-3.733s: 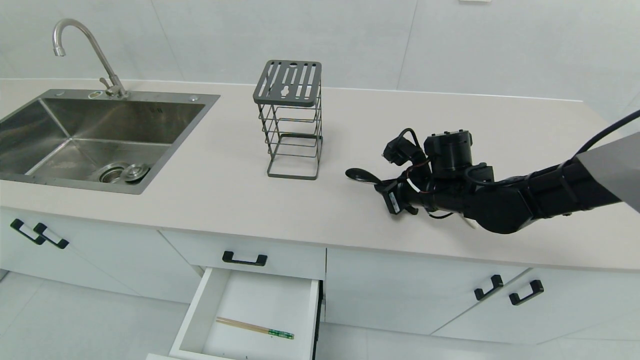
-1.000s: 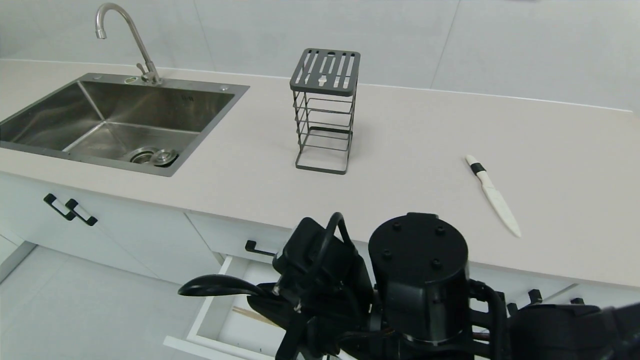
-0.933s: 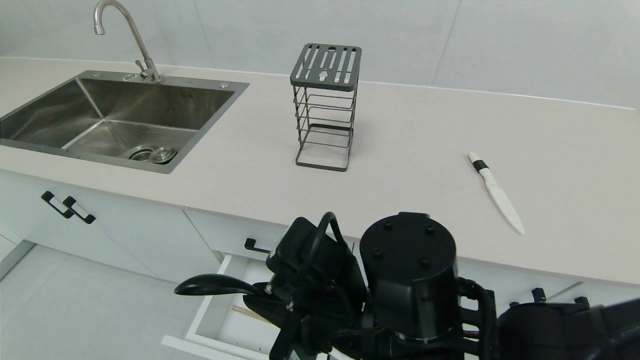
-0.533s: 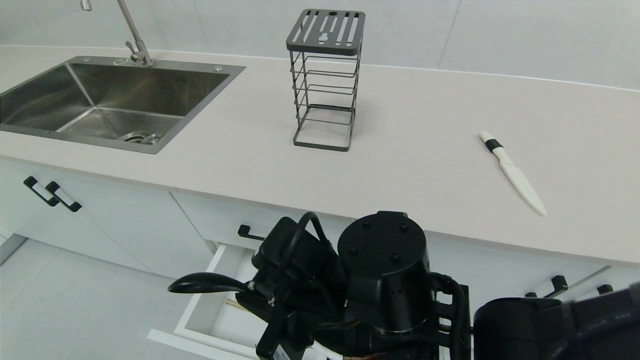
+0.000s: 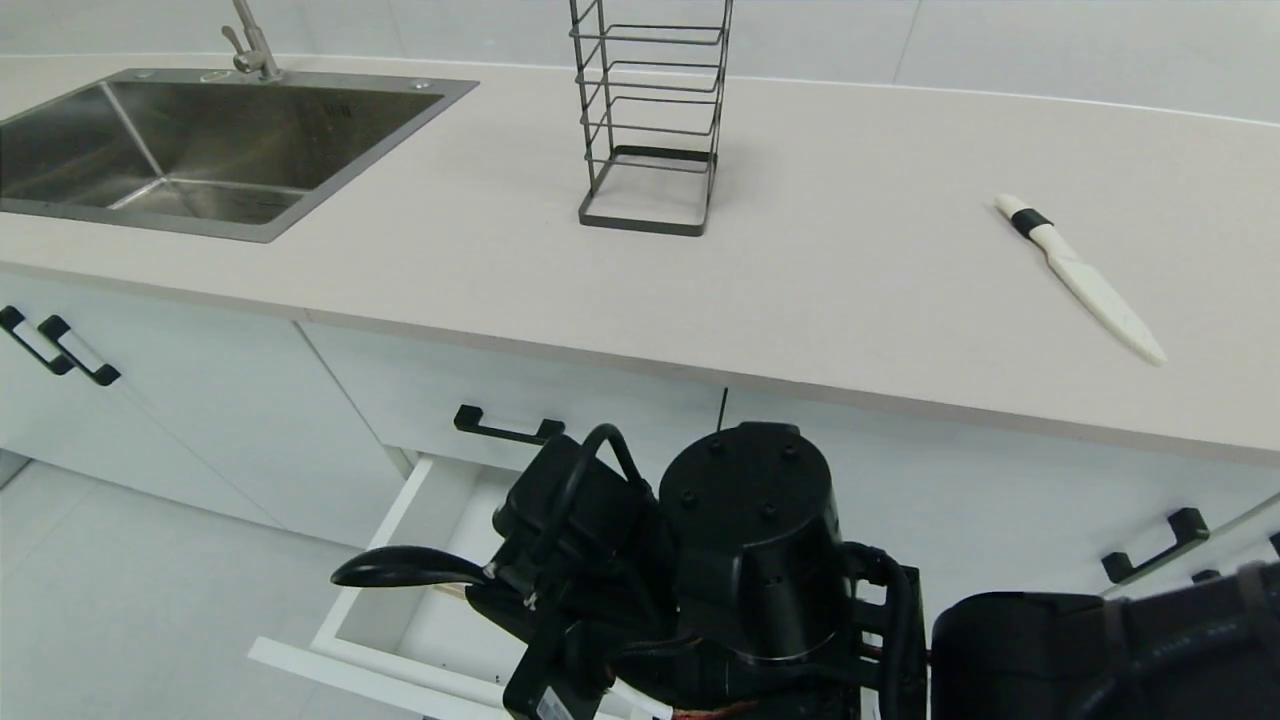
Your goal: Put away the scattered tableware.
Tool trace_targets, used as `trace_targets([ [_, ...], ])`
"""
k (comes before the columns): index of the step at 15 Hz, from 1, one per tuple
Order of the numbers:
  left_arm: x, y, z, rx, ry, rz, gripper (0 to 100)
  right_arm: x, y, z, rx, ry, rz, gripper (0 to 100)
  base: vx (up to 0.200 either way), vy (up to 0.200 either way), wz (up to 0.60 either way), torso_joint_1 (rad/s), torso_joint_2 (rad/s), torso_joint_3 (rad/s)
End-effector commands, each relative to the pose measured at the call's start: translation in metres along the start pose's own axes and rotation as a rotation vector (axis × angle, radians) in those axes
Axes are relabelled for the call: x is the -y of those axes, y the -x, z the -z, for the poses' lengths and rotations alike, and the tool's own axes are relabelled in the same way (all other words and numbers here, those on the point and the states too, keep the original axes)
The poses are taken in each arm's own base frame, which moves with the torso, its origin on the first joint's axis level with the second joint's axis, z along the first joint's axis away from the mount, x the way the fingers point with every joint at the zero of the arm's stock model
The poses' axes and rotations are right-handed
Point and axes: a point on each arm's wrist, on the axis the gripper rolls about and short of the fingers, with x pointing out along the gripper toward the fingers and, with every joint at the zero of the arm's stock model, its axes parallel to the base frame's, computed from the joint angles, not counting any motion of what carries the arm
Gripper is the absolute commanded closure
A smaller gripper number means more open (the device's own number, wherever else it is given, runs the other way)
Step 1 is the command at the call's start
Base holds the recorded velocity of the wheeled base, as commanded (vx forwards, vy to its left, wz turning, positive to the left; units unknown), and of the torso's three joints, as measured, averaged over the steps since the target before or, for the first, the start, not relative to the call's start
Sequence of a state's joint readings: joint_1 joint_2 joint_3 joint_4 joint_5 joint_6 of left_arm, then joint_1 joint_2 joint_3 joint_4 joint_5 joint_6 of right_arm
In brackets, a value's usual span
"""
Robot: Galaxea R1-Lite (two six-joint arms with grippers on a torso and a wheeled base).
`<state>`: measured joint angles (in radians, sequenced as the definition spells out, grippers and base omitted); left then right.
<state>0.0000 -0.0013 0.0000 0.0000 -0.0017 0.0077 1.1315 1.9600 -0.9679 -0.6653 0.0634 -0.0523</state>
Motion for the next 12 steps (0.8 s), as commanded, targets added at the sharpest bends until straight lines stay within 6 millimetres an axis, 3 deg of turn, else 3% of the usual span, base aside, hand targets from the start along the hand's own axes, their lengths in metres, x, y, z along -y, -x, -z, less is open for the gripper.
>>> trace_targets([
  [1,0.000,0.000,0.000,-0.001,0.000,0.000,0,0.000,-0.005,0.000,-0.003,0.001,-0.002,100,0.000,0.000,0.00,-0.183,0.47,0.286],
  [8,0.000,0.000,0.000,-0.001,0.000,0.000,0,0.014,-0.044,0.023,-0.074,0.029,0.017,100,0.000,0.000,0.00,-0.162,0.46,0.299],
  [12,0.000,0.000,0.000,-0.001,0.000,0.000,0,0.020,-0.066,0.014,-0.119,0.033,0.020,100,0.000,0.000,0.00,-0.093,0.33,0.237],
])
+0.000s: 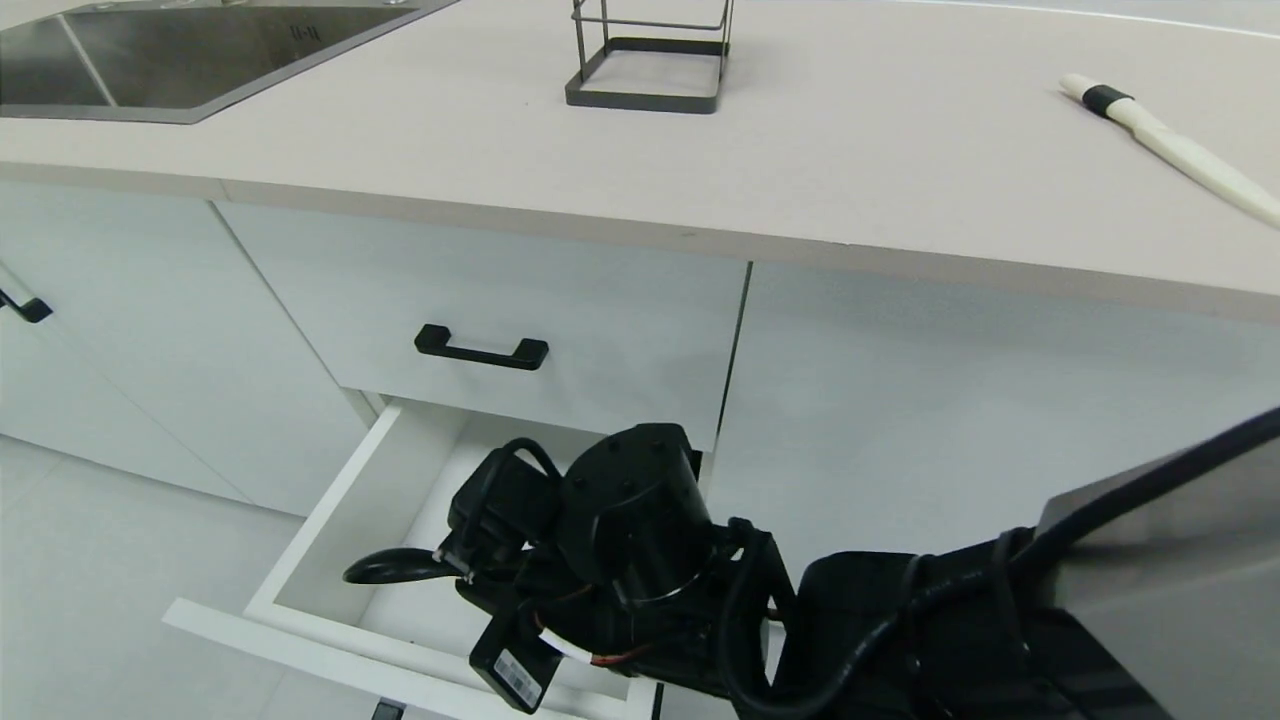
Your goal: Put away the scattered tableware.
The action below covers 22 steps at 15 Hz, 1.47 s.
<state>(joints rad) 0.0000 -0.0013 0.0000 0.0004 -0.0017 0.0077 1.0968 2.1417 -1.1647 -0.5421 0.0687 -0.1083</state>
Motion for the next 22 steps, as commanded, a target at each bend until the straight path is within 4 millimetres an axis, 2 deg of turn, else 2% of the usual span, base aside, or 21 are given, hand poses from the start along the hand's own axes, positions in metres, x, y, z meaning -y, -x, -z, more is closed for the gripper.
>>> trace_targets([
  [1,0.000,0.000,0.000,-0.001,0.000,0.000,0,0.003,-0.016,-0.005,-0.010,-0.001,0.001,100,0.000,0.000,0.00,-0.017,0.09,0.041],
  [5,0.000,0.000,0.000,-0.001,0.000,0.000,0,0.008,-0.032,0.006,-0.074,0.095,0.025,100,0.000,0.000,0.00,-0.003,0.01,0.010],
  [10,0.000,0.000,0.000,-0.002,0.000,0.000,0,0.026,-0.057,0.028,-0.130,0.090,0.106,100,0.000,0.000,0.00,0.000,0.00,0.000],
  [12,0.000,0.000,0.000,-0.001,0.000,0.000,0,0.031,-0.066,0.031,-0.131,0.110,0.130,100,0.000,0.000,0.00,0.000,0.00,0.000],
  [22,0.000,0.000,0.000,-0.001,-0.002,0.000,0,0.036,-0.085,0.044,-0.190,0.113,0.168,100,0.000,0.000,0.00,0.000,0.00,0.000],
])
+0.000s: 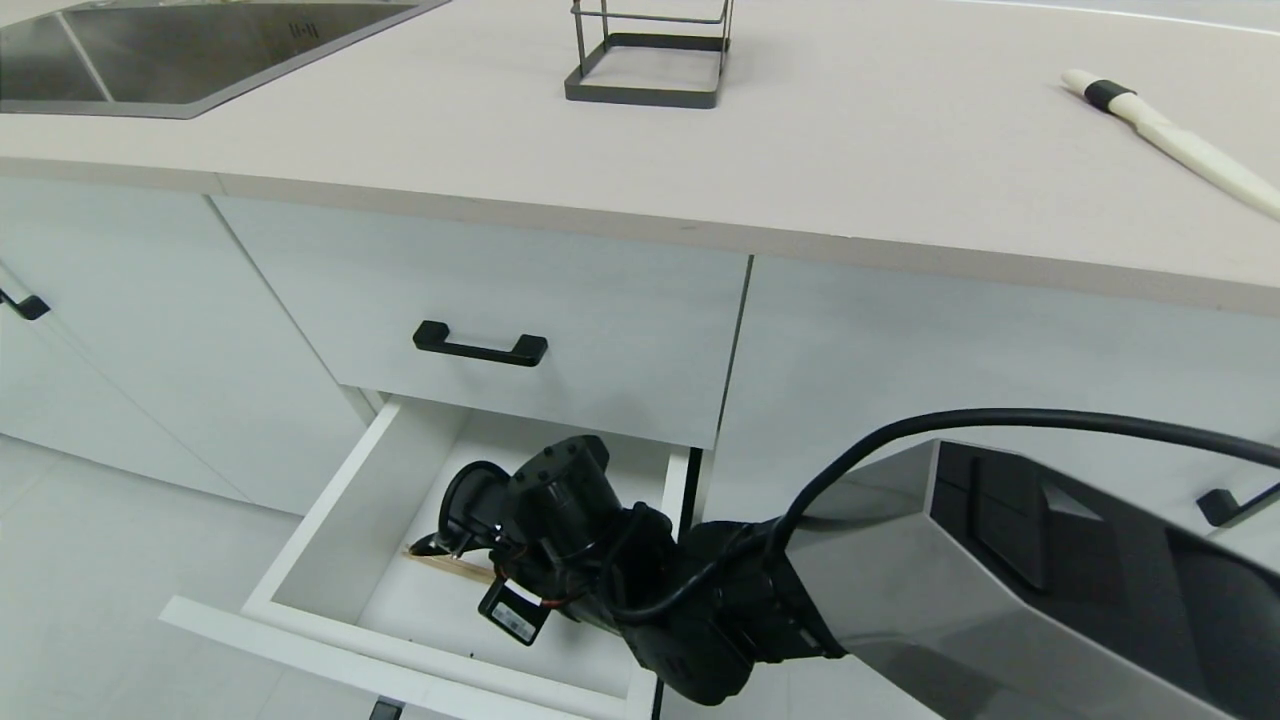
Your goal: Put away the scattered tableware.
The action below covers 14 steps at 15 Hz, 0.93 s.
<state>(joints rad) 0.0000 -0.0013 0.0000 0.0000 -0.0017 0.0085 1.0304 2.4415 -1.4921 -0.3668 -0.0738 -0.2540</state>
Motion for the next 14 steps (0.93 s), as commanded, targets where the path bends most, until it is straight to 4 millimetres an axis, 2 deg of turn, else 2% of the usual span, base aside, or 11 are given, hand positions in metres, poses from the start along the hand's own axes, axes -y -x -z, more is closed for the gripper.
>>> trace_targets([
  [1,0.000,0.000,0.000,-0.001,0.001,0.000,0,-0.002,-0.006,0.006,-0.016,0.013,-0.005,100,0.000,0.000,0.00,0.000,0.00,0.000],
  [11,0.000,0.000,0.000,-0.001,0.001,0.000,0,-0.010,-0.036,0.030,-0.058,0.086,-0.025,100,0.000,0.000,0.00,0.000,0.00,0.000],
  [12,0.000,0.000,0.000,-0.001,0.001,0.000,0,-0.010,-0.037,0.029,-0.054,0.085,-0.025,0,0.000,0.000,0.00,0.000,0.00,0.000],
  [14,0.000,0.000,0.000,-0.001,0.001,0.000,0,-0.011,-0.040,0.034,-0.064,0.087,-0.029,0,0.000,0.000,0.00,0.000,0.00,0.000],
])
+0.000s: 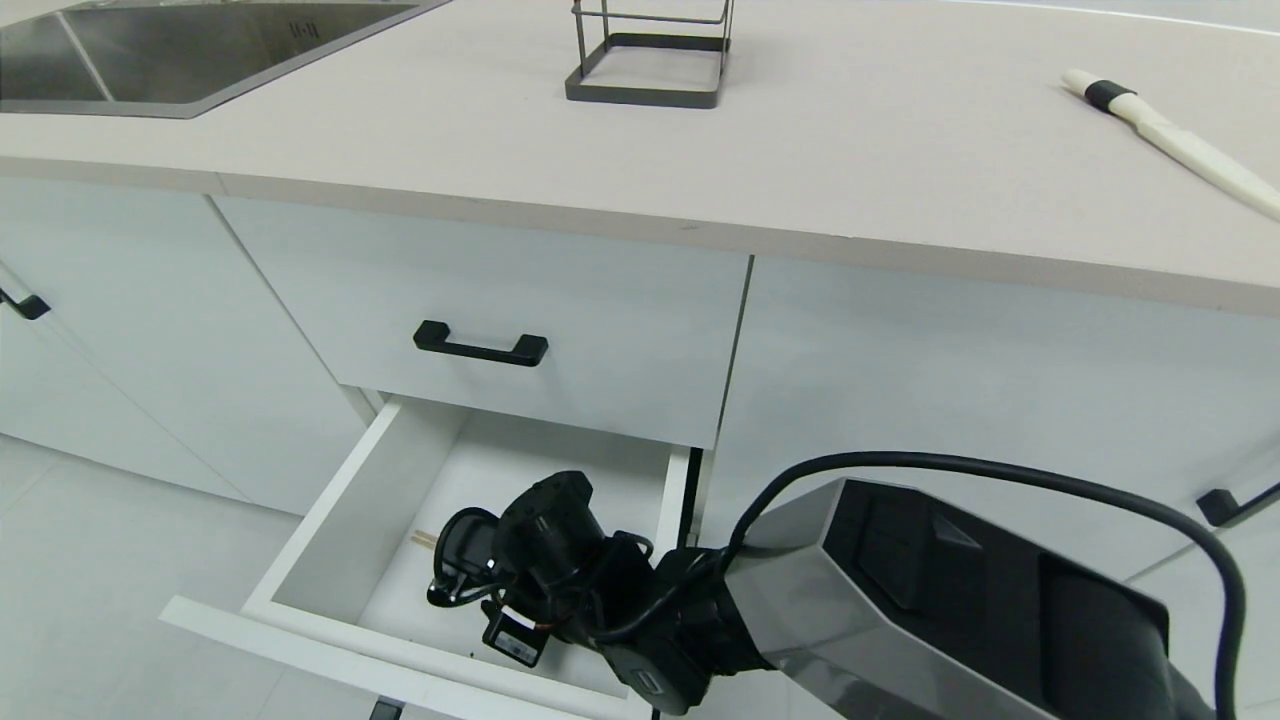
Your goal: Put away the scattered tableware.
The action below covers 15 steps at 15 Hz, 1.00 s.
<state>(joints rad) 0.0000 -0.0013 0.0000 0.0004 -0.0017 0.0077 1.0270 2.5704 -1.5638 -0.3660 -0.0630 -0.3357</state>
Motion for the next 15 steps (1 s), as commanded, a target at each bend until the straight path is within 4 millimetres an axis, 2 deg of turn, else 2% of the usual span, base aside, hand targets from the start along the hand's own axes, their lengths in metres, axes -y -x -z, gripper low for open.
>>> trace_targets([
  [1,0.000,0.000,0.000,-0.001,0.000,0.000,0,-0.002,-0.004,0.004,-0.010,0.001,-0.004,0,0.000,0.000,0.00,0.000,0.00,0.000],
  [3,0.000,0.000,0.000,-0.001,0.000,0.000,0,-0.003,-0.005,0.007,-0.016,0.002,-0.006,0,0.000,0.000,0.00,0.000,0.00,0.000],
  [5,0.000,0.000,0.000,-0.002,0.000,0.000,0,0.000,-0.001,-0.002,0.009,0.000,0.004,0,0.000,0.000,0.00,0.000,0.00,0.000],
  [10,0.000,0.000,0.000,-0.001,0.000,0.000,0,0.016,0.045,-0.058,0.166,-0.004,0.045,0,0.000,0.000,0.00,0.000,0.00,0.000],
  [11,0.000,0.000,0.000,-0.001,0.000,0.000,0,0.016,0.062,-0.075,0.215,-0.004,0.049,0,0.000,0.000,0.00,0.000,0.00,0.000],
  [13,0.000,0.000,0.000,-0.001,0.000,0.000,0,0.013,0.082,-0.095,0.278,0.003,0.033,0,0.000,0.000,0.00,0.000,0.00,0.000],
  [15,0.000,0.000,0.000,-0.001,0.000,0.000,0,0.012,0.099,-0.105,0.316,0.006,0.015,0,0.000,0.000,0.00,0.000,0.00,0.000],
])
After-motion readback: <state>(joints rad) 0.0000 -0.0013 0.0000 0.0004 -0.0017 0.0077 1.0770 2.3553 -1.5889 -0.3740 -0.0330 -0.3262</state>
